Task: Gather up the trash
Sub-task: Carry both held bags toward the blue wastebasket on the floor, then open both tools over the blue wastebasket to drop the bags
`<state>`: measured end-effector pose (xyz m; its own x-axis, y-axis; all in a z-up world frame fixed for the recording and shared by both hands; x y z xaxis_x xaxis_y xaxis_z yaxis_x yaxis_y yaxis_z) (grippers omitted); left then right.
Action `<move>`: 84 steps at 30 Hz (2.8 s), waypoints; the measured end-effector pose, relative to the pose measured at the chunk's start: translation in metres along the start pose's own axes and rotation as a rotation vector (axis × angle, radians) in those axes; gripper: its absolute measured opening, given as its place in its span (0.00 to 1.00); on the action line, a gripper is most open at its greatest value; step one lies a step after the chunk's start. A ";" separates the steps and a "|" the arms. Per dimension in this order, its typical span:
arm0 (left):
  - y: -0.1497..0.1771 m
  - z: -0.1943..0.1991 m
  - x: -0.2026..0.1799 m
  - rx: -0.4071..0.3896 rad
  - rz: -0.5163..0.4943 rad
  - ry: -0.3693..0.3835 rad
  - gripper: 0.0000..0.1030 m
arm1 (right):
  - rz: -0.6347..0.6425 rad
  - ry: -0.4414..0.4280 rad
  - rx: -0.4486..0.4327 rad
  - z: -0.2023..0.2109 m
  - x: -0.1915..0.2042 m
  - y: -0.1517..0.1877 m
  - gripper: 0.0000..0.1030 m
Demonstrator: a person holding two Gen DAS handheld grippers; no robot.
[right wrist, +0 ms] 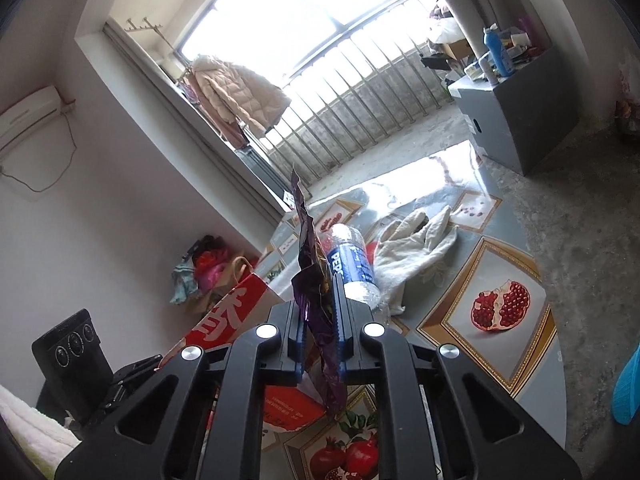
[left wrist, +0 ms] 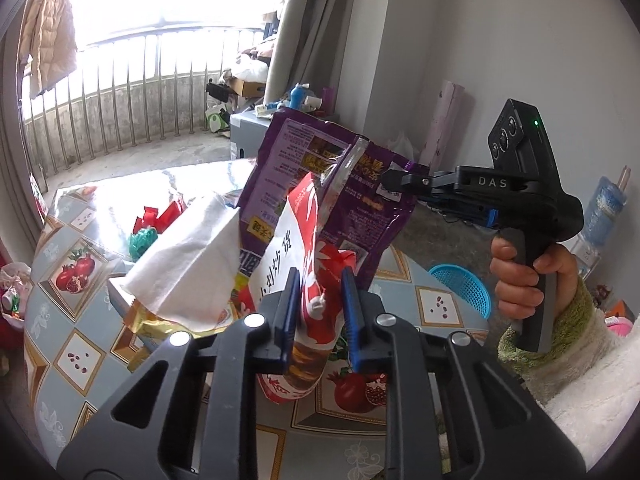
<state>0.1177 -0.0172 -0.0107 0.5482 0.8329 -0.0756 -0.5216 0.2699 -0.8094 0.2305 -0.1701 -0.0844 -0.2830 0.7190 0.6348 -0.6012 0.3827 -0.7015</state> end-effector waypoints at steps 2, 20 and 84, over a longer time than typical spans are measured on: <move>-0.003 0.004 0.001 -0.015 0.001 0.002 0.17 | 0.005 -0.002 -0.020 0.006 0.002 -0.003 0.11; -0.053 0.037 -0.021 -0.112 0.101 0.186 0.16 | 0.020 0.100 -0.341 0.145 0.005 -0.043 0.09; -0.018 -0.426 -0.425 0.444 -0.243 0.396 0.60 | -0.762 0.960 -0.572 0.351 -0.456 0.138 0.54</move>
<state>0.1729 -0.5816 -0.2126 0.8405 0.5042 -0.1983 -0.5265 0.6736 -0.5188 0.0143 -0.6488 -0.3567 0.7492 0.2498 0.6135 0.0864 0.8814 -0.4644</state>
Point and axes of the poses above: each gripper's, at about its wrist camera, not at the fingertips, and z roughly against the way its jaws point, x to its left, y to its underside, the point moved 10 cm from there along -z, roughly the way its jaws point, and after that the axes turned 7 degrees about -y, right-handed, at the moved point
